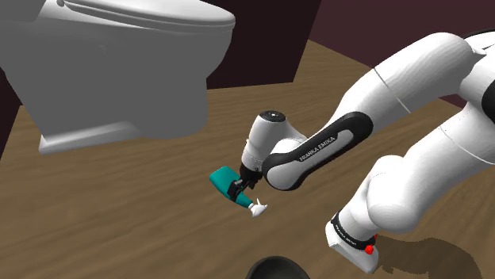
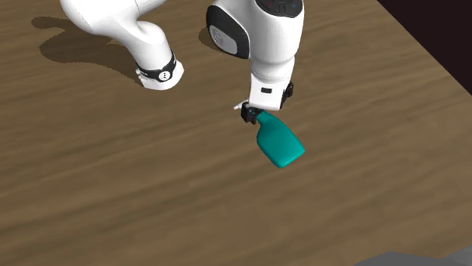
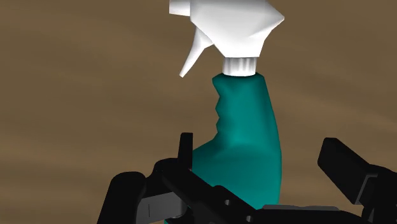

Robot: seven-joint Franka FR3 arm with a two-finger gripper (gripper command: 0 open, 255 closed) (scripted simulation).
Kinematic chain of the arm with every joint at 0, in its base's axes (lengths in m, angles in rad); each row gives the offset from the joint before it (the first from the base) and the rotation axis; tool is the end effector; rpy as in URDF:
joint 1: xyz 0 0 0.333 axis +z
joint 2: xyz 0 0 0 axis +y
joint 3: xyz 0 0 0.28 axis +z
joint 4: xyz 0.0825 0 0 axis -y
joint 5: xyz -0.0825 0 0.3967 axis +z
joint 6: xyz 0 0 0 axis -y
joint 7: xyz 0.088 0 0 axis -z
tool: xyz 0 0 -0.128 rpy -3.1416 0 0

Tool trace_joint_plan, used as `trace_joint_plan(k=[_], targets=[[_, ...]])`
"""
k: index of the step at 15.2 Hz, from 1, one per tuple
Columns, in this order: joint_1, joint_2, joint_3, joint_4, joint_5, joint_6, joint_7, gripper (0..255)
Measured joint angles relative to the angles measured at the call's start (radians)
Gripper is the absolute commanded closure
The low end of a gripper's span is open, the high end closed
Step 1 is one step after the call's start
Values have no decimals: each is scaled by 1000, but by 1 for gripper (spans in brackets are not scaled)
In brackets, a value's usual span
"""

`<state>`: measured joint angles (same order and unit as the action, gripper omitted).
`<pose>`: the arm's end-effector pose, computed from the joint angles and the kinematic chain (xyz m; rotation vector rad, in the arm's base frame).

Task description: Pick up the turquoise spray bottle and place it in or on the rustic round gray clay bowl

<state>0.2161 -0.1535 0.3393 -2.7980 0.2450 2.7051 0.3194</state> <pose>0.3428 0.1949 0.1873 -3.0641 -0.0220 -0.0416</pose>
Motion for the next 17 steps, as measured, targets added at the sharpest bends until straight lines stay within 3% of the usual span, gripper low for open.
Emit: trace_joint_plan(k=[6, 12, 13, 17], targets=[[-11, 120, 12, 2, -42, 117, 31, 0], [-12, 133, 12, 3, -49, 130, 36, 0], [-12, 133, 12, 3, -49, 130, 36, 255], [-13, 130, 11, 3, -49, 128, 35, 255]])
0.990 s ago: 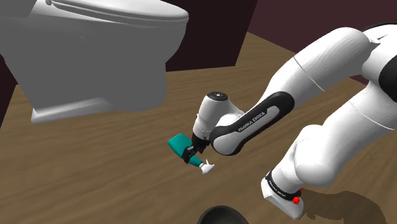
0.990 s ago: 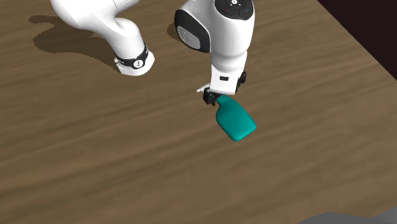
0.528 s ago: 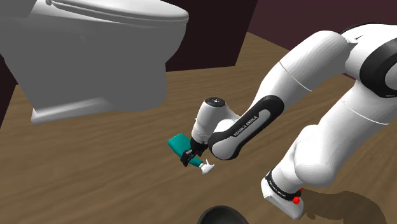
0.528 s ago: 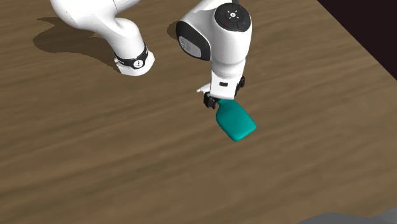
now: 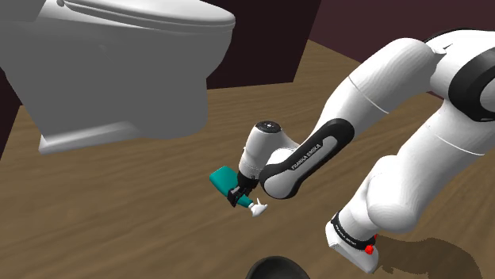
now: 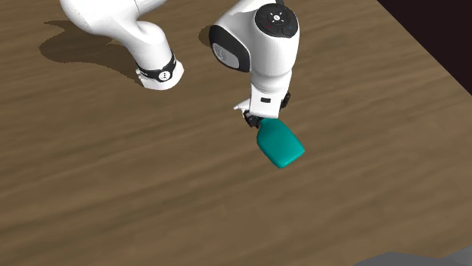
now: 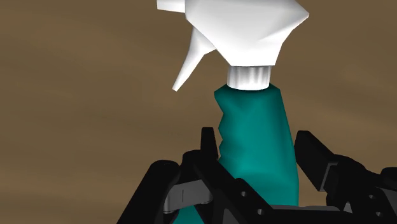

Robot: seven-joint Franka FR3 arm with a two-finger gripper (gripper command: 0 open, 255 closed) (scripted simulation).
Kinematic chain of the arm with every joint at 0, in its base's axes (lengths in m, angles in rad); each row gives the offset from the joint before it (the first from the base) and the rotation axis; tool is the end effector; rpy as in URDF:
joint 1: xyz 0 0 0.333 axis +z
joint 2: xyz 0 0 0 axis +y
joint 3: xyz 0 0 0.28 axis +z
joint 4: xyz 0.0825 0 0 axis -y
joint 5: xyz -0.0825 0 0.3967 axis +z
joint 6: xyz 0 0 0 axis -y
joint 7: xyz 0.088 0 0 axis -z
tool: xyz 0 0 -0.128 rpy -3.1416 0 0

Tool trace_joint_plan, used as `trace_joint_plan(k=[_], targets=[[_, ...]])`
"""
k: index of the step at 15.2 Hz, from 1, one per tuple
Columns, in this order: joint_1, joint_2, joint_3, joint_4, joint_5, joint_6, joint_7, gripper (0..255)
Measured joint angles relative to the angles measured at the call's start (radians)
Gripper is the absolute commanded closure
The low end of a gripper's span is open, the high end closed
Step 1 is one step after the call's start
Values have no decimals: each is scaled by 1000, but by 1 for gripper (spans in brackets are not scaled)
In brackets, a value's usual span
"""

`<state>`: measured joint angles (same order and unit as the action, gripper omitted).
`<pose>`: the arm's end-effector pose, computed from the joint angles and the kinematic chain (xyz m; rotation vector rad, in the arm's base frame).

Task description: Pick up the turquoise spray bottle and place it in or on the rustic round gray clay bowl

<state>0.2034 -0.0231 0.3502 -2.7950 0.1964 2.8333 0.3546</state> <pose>0.3379 0.1968 0.1516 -3.0633 -0.0211 -0.0448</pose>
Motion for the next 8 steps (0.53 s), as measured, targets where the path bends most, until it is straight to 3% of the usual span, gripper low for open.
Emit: trace_joint_plan(k=[8], targets=[[3, -22, 2, 0, 12, -22, -5, 255]])
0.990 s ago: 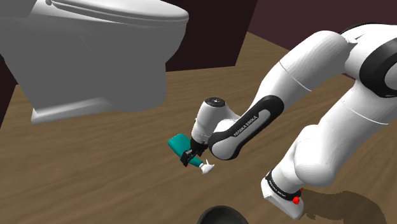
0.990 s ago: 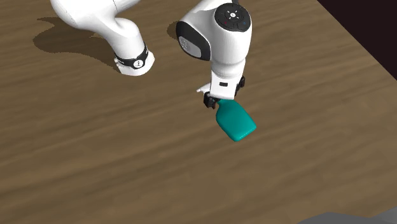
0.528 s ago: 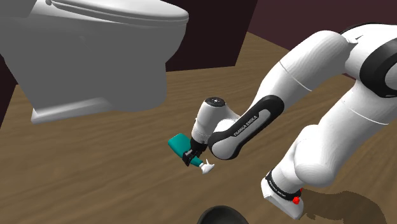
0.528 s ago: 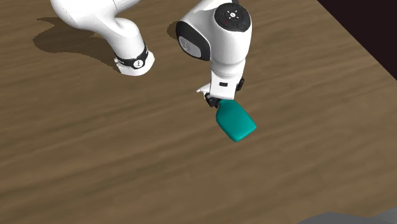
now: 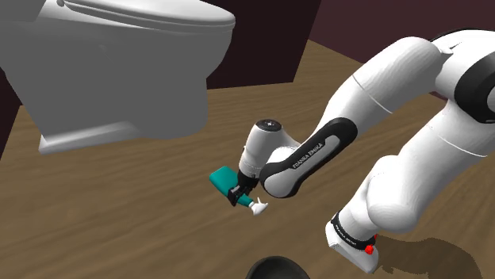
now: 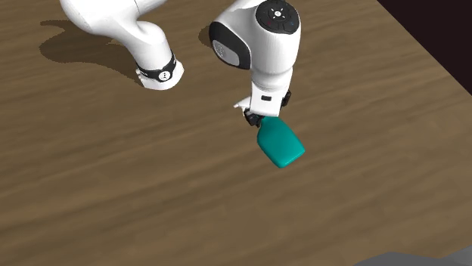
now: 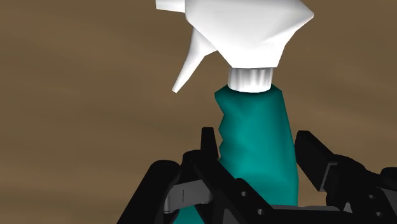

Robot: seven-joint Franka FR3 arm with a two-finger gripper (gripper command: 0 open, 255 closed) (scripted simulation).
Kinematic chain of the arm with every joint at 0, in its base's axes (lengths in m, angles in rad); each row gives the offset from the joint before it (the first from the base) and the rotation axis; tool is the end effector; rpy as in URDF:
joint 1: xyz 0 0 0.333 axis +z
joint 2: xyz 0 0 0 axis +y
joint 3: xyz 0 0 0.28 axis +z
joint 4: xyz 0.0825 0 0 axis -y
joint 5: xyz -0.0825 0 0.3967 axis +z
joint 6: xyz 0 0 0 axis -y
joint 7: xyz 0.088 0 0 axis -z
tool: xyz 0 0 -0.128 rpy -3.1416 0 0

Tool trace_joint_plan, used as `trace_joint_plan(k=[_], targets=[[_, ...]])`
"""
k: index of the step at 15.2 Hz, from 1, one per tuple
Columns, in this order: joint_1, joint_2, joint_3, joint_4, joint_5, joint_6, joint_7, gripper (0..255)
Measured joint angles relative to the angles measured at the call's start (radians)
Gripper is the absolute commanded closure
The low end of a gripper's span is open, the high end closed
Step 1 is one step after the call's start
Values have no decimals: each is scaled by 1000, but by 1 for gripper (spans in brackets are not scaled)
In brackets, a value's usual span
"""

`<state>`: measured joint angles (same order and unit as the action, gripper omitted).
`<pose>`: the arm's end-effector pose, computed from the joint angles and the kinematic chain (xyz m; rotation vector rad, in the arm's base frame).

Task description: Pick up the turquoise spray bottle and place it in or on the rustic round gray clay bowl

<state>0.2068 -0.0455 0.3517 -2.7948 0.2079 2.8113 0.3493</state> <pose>0.3385 0.1980 0.1579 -3.0630 -0.0224 -0.0446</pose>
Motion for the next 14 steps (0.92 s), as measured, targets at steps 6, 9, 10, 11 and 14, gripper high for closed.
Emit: trace_joint_plan(k=[6, 9, 10, 11, 14], targets=[[10, -106, -7, 2, 36, -107, -23, 255], [13, -157, -14, 10, 43, -165, -29, 255], [16, -176, -14, 12, 46, -185, -27, 255], [17, -190, -15, 16, 47, -204, -27, 255], [18, -235, -23, 26, 49, -259, -30, 255]])
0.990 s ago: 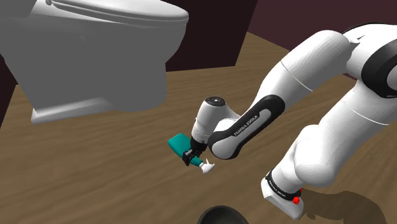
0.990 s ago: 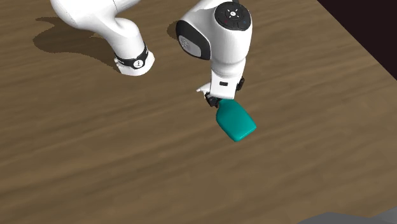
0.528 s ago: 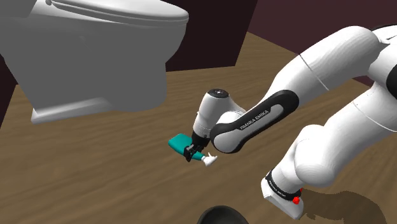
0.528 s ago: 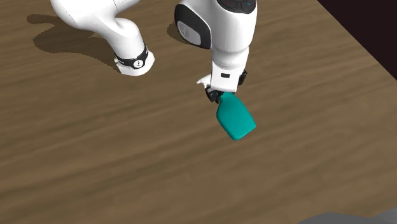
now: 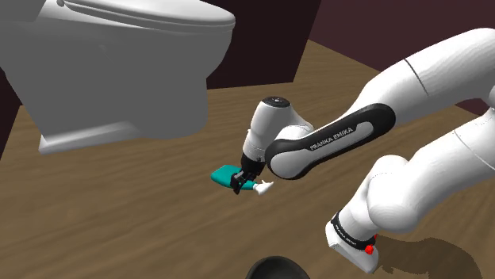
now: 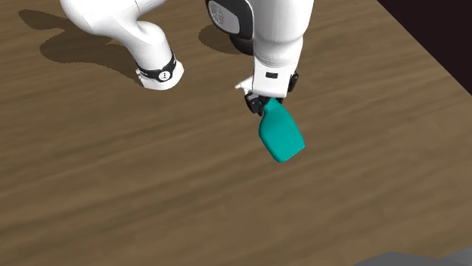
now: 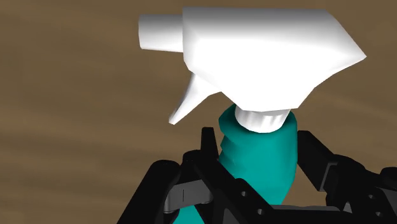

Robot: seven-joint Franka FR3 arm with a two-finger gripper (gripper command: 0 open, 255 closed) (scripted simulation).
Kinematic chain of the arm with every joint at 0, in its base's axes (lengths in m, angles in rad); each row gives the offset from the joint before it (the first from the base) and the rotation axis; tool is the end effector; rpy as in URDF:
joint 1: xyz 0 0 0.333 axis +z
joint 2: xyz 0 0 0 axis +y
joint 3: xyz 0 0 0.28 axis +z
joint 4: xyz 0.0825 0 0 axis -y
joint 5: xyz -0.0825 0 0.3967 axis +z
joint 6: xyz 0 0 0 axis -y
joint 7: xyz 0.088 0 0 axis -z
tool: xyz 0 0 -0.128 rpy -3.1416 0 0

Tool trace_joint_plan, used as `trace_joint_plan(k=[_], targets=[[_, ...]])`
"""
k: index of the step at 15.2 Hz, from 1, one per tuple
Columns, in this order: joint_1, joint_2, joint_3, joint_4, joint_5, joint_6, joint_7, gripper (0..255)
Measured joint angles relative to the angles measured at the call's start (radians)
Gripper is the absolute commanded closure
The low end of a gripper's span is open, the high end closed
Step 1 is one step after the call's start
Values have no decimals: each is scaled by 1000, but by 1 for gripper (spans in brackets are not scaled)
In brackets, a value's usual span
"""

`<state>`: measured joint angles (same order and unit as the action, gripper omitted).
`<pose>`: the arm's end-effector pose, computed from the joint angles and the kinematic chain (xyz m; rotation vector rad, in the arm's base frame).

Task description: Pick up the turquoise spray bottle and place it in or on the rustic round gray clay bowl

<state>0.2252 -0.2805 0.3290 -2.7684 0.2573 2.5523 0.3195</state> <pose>0.3502 0.1998 0.2327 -3.0629 -0.0228 -0.0444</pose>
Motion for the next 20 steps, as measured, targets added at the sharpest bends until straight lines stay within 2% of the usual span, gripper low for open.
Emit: trace_joint_plan(k=[17, 20], targets=[[4, -199, -36, 95, -11, -293, 8, 255], [41, -266, -11, 62, 17, -323, 47, 255]])
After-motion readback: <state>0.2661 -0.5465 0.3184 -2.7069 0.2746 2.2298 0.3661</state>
